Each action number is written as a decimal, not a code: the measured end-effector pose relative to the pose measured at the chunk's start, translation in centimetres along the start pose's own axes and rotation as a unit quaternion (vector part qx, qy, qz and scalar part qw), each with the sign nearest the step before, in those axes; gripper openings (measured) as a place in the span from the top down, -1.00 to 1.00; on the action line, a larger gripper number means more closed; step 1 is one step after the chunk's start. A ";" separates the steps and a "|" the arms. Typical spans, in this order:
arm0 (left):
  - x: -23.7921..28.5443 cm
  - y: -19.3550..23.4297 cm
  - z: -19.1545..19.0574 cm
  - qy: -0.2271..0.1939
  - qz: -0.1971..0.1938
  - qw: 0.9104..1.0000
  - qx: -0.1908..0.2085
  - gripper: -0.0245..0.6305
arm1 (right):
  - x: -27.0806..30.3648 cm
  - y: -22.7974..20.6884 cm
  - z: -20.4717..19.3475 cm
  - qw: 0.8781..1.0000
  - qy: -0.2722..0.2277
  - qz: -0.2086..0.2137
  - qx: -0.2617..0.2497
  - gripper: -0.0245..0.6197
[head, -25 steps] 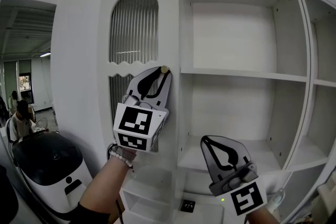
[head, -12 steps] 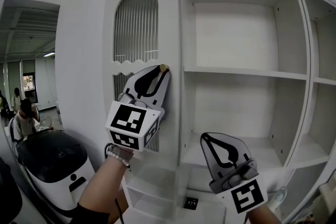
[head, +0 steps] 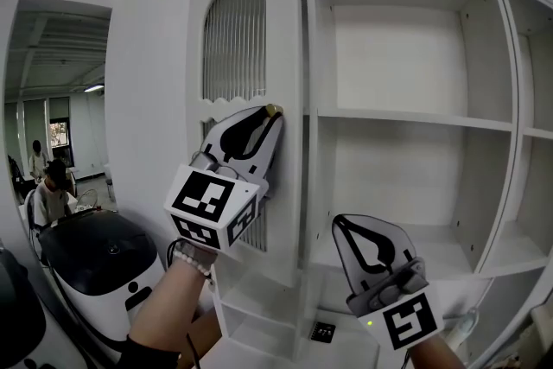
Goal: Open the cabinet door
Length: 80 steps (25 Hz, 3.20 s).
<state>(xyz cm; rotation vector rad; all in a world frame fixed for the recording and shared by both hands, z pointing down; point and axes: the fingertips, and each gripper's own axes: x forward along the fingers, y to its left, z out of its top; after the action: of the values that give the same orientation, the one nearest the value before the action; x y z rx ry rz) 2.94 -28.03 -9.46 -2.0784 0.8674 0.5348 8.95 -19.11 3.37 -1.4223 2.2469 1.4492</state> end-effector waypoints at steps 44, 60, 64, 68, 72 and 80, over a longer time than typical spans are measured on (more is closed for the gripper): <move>-9.8 5.3 6.1 -0.013 0.001 1.000 0.004 0.70 | 3.6 6.3 1.3 0.992 -0.069 0.070 0.077 0.93; -14.7 9.4 7.6 0.011 0.077 0.993 0.085 0.71 | 5.4 8.6 1.7 0.985 -0.096 0.096 0.105 0.93; -16.6 11.5 7.8 0.019 0.113 0.989 0.090 0.73 | 6.1 9.6 1.9 0.982 -0.105 0.104 0.117 0.93; -18.3 13.4 7.6 0.035 0.138 0.984 0.104 0.78 | 6.9 10.6 1.8 0.980 -0.110 0.111 0.123 0.93; -19.0 14.4 7.3 0.052 0.155 0.976 0.147 0.81 | 7.8 11.6 1.6 0.978 -0.114 0.120 0.123 0.93; -20.1 15.8 7.0 0.066 0.178 0.968 0.166 0.87 | 9.0 13.1 2.0 0.976 -0.121 0.129 0.126 0.93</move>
<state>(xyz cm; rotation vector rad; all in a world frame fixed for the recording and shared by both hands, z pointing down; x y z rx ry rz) -22.77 -21.47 -9.17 -1.6744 1.3260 0.4048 -6.61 -22.00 6.06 -0.8578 2.4160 1.2602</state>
